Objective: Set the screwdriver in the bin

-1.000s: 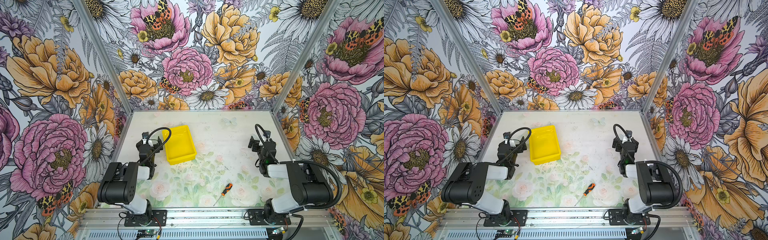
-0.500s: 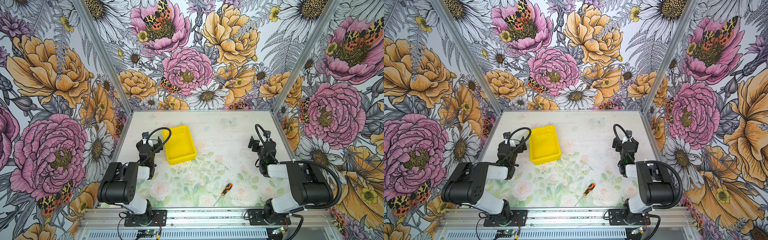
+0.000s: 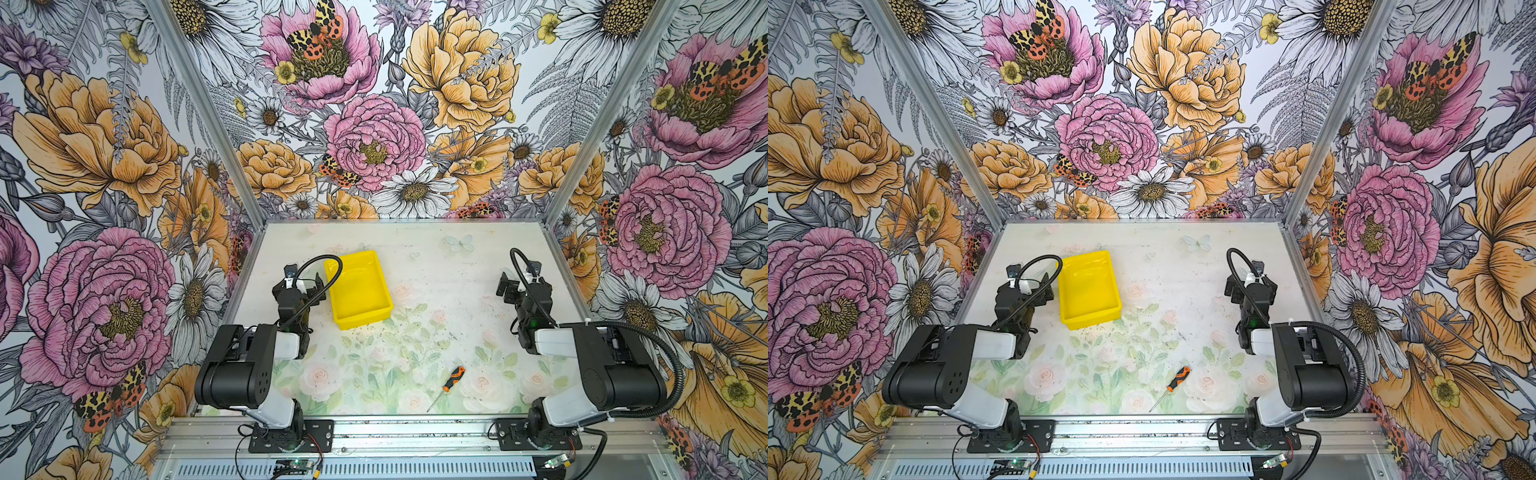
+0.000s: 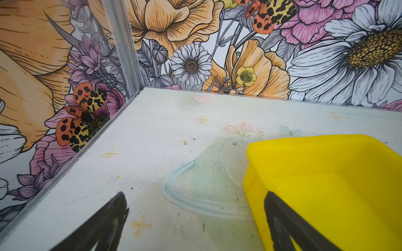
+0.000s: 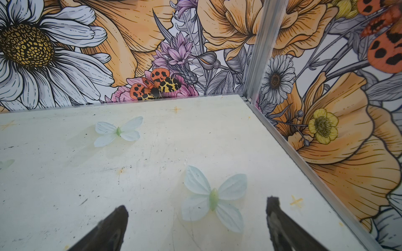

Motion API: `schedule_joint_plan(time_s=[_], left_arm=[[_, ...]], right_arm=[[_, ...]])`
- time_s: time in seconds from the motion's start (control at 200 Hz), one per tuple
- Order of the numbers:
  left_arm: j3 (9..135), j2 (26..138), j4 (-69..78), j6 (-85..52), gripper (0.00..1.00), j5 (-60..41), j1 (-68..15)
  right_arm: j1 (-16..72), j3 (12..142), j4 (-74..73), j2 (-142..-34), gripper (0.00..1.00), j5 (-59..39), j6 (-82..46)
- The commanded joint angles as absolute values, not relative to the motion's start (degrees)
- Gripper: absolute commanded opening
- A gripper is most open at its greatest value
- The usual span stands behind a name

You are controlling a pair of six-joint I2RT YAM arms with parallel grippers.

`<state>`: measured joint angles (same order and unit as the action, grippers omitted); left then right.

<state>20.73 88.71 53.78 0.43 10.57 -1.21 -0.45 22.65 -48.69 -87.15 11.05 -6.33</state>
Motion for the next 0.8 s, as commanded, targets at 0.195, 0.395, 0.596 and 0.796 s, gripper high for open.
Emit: schedule_joint_plan(time_s=[0.195,0.395,0.596,0.796], left_arm=[[21.6,88.8,53.7,0.6,0.99,8.9,-0.6],[21.1,87.6,53.7,0.3,0.99,9.8,-0.6],[23.0,81.2,44.1,-1.7,0.99,16.2,-0.6],[24.8,75.4,33.5,-3.7,0.99,17.3,-0.6]], right_arm=[[-0.5,22.2,-49.8,-87.8,0.99,10.5,-5.8],[0.0,23.3,-47.0,-86.5,0.99,10.3,-4.9],[1.4,24.1,-40.6,-81.2,0.99,10.8,-3.7],[4.2,26.0,-25.5,-70.6,0.99,16.2,-6.6]])
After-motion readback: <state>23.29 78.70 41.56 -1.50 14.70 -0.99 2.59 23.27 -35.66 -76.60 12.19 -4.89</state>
